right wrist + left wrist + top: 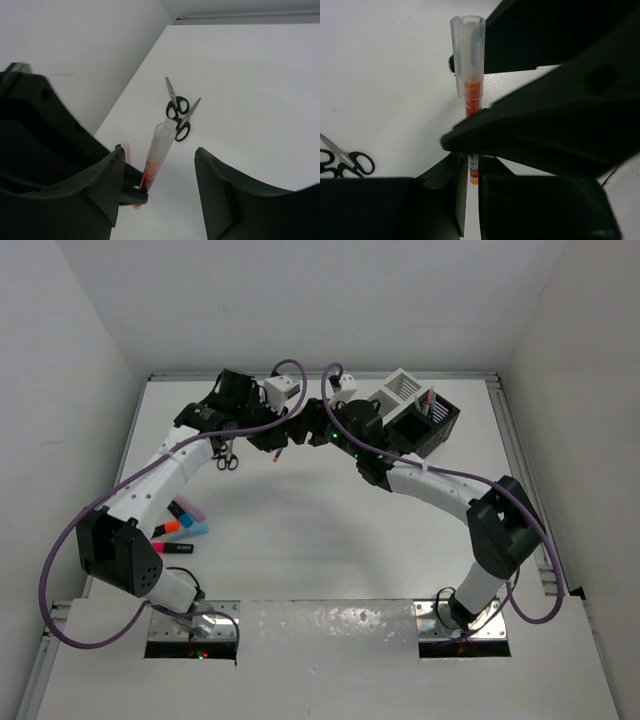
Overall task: Sort the stationery into containers
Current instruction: Pick up the pen from the center of the board, then place the pen in the storage box.
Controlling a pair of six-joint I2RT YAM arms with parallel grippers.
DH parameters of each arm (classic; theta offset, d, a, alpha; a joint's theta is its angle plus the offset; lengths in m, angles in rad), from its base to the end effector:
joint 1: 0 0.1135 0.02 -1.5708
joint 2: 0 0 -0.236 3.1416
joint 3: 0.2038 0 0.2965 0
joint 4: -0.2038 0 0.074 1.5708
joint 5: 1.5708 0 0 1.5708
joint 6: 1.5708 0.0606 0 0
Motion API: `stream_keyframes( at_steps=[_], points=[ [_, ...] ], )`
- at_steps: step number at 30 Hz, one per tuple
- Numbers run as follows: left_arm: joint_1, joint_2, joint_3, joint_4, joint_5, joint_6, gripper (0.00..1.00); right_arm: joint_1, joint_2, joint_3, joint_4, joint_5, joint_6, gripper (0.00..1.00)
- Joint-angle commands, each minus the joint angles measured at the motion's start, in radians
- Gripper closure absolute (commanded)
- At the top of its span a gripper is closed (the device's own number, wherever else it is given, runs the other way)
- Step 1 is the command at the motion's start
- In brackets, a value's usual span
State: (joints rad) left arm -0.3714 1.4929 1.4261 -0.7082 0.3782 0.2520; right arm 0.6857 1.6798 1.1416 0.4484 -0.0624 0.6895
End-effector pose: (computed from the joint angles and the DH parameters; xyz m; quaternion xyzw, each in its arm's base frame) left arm 0.3539 -0.1618 0.2981 0.3470 0.8395 -0.1957 0.3696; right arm 0.3534 0.2940 0.2387 -0.0196 0.7378 0.4458 0.5065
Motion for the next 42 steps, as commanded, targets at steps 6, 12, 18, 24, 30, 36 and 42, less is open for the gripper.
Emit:
stream_keyframes(
  at_steps=[6, 12, 18, 24, 30, 36, 42],
  points=[
    [-0.041, 0.015, 0.042, 0.009, 0.027, -0.014, 1.00, 0.009, 0.046, 0.064, 0.095, 0.013, 0.074, 0.90],
    [-0.018, 0.026, 0.054, 0.021, -0.047, -0.037, 0.01, -0.035, 0.014, 0.043, 0.049, 0.042, 0.010, 1.00],
    [0.075, -0.013, 0.016, 0.021, -0.186, -0.027, 0.00, -0.262, -0.081, 0.079, -0.173, 0.189, -0.249, 1.00],
    [0.196, -0.075, -0.121, 0.041, -0.372, -0.031, 0.00, -0.480, -0.040, 0.211, -0.304, 0.413, -0.502, 1.00],
    [0.293, -0.126, -0.216, 0.056, -0.372, -0.008, 0.00, -0.566, 0.108, 0.320, -0.306, 0.504, -0.584, 1.00],
    [0.359, -0.134, -0.291, 0.067, -0.430, 0.004, 0.00, -0.584, 0.215, 0.343, -0.269, 0.545, -0.578, 1.00],
    [0.416, -0.146, -0.357, 0.084, -0.432, 0.004, 0.00, -0.589, 0.233, 0.258, -0.243, 0.546, -0.506, 1.00]
  ],
)
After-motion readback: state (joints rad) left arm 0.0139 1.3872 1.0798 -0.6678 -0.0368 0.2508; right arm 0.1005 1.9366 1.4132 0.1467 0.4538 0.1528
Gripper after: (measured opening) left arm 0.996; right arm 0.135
